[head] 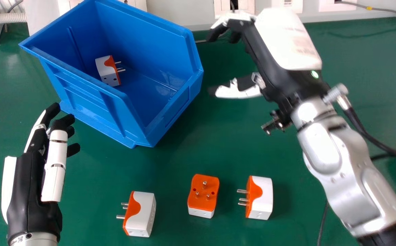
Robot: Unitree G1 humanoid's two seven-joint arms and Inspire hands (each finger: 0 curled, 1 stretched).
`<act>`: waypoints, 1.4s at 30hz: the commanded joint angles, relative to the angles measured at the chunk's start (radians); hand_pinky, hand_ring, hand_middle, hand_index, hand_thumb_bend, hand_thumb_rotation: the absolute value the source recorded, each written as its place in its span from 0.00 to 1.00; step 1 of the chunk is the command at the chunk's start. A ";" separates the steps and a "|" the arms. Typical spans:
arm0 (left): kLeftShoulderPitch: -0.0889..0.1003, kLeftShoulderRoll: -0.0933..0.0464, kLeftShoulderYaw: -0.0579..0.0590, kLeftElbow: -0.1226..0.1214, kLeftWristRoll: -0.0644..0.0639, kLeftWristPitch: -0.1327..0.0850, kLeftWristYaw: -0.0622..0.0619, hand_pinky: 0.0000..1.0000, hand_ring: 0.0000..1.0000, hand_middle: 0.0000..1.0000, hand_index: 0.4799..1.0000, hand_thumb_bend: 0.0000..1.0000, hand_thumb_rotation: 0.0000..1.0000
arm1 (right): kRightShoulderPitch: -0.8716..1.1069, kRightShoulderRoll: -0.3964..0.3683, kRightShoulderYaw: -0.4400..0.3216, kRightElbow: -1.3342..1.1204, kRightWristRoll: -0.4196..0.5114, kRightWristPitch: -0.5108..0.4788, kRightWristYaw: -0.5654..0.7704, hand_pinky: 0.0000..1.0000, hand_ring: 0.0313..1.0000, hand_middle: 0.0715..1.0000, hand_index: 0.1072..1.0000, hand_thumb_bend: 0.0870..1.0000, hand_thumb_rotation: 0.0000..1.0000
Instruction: Pick all objects and put in blue box
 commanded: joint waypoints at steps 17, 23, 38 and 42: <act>0.054 0.023 0.022 -0.026 -0.046 -0.064 -0.051 0.81 0.88 0.87 0.82 0.31 0.90 | 0.387 -0.022 -0.136 -0.332 0.177 -0.009 0.115 0.84 0.98 0.98 0.97 0.55 0.51; 0.078 0.024 0.022 -0.061 -0.052 -0.043 -0.056 0.81 0.88 0.87 0.82 0.31 0.91 | 0.498 -0.019 -0.166 -0.389 0.221 -0.043 0.128 0.85 0.99 0.99 0.99 0.55 0.56; 0.104 0.019 0.021 -0.100 -0.061 -0.014 -0.067 0.80 0.87 0.86 0.82 0.32 0.91 | 0.674 -0.017 -0.222 -0.439 0.318 -0.079 0.163 0.84 1.00 1.00 1.00 0.60 0.59; 0.113 0.015 0.017 -0.112 -0.064 -0.007 -0.063 0.79 0.87 0.86 0.83 0.32 0.91 | 0.716 -0.027 -0.239 -0.455 0.358 -0.074 0.201 0.83 0.99 1.00 1.00 0.63 0.57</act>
